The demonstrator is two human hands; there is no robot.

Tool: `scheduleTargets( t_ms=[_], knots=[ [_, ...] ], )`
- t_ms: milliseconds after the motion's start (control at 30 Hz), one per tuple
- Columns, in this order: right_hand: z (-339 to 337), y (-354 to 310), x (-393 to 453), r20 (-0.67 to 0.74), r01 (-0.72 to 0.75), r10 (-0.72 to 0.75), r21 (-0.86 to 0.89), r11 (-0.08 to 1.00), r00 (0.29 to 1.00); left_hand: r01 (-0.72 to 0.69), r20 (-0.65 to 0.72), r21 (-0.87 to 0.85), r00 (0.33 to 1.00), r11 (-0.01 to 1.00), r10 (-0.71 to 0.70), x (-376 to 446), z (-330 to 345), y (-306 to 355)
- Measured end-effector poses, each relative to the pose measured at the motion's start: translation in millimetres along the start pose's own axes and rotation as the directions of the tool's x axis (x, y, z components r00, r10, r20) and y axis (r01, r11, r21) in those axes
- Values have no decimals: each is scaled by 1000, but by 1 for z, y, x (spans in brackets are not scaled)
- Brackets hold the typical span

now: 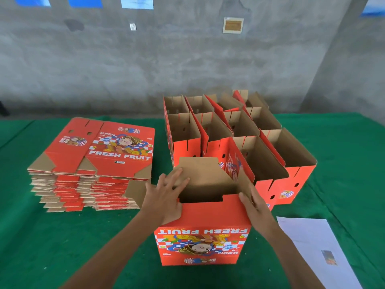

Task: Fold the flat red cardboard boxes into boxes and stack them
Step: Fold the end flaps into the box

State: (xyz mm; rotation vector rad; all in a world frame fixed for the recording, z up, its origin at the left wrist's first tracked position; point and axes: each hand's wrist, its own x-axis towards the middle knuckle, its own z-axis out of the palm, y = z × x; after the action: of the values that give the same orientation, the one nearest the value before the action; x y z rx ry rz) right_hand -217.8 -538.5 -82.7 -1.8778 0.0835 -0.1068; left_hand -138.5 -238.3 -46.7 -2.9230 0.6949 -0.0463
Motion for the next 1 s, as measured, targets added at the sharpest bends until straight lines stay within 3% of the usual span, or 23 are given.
scheduleTargets(
  t_ms=[100, 200, 300, 367, 433, 500, 533, 600, 633, 733, 833, 1000],
  knots=[
    [-2, 4, 6, 137, 177, -154, -180, 968, 979, 16, -23, -21, 1000, 1000, -17, 3, 5, 3],
    [5, 7, 11, 229, 262, -166, -498, 826, 959, 32, -68, -66, 997, 997, -36, -1, 14, 3],
    [10, 6, 13, 185, 228, -155, -493, 840, 971, 85, -166, -107, 981, 991, -103, -5, 13, 8],
    [8, 5, 16, 159, 239, -183, -493, 836, 970, 210, -309, -126, 920, 970, -240, -10, 9, 11],
    [6, 1, 22, 158, 230, -172, -527, 818, 972, 320, -415, -250, 817, 914, -400, -19, 6, 7],
    [7, 0, 26, 177, 221, -149, -522, 823, 973, 285, -454, -488, 725, 825, -518, -29, 14, 1],
    [8, -1, 26, 182, 214, -138, -519, 827, 974, 217, -402, -657, 709, 722, -579, -34, 18, 1],
    [8, -2, 27, 173, 178, -101, -527, 831, 980, 92, -244, -880, 755, 466, -609, -42, 25, 10],
    [7, -4, 28, 166, 156, -78, -532, 832, 983, 51, -258, -881, 781, 470, -569, -46, 28, 13],
    [9, -9, 29, 158, 113, -32, -539, 835, 987, -98, -450, -759, 794, 644, -410, -51, 42, 12],
    [11, -8, 27, 144, 112, -39, -542, 833, 989, -90, -385, -669, 891, 737, -241, -49, 46, 9],
    [19, -7, 24, 71, 82, -54, -485, 871, 996, 21, -188, -780, 946, 625, -265, -35, 35, -1]
  ],
)
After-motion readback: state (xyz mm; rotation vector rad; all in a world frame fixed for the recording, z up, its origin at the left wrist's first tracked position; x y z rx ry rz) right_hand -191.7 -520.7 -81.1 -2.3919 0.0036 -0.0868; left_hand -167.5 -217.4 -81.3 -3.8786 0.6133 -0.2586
